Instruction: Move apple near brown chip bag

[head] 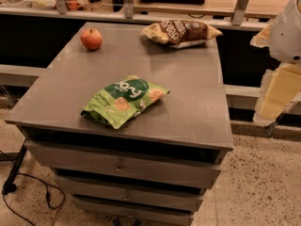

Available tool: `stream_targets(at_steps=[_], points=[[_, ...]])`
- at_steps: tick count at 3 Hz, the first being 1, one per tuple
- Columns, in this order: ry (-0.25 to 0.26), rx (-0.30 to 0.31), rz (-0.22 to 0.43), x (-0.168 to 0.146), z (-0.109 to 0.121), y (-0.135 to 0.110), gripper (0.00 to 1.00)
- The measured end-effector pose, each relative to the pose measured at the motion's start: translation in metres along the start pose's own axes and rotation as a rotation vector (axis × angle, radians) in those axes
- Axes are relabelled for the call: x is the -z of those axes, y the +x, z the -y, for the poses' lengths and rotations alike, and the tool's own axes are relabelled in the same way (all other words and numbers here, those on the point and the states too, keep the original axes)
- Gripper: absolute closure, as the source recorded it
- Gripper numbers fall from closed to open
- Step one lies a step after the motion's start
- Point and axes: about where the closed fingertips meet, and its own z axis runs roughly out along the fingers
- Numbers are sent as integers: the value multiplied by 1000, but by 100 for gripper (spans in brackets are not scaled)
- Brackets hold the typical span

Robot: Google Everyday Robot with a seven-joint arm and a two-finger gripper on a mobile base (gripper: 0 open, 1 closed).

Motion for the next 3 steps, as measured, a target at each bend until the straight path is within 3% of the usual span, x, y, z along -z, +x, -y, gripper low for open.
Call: stream_targets(at_steps=[1,2,3], points=[[0,0,0,0,0,0,0],[-9,-52,59,-2,8,-6,0],[-23,-169,191,-11,23,-17,0]])
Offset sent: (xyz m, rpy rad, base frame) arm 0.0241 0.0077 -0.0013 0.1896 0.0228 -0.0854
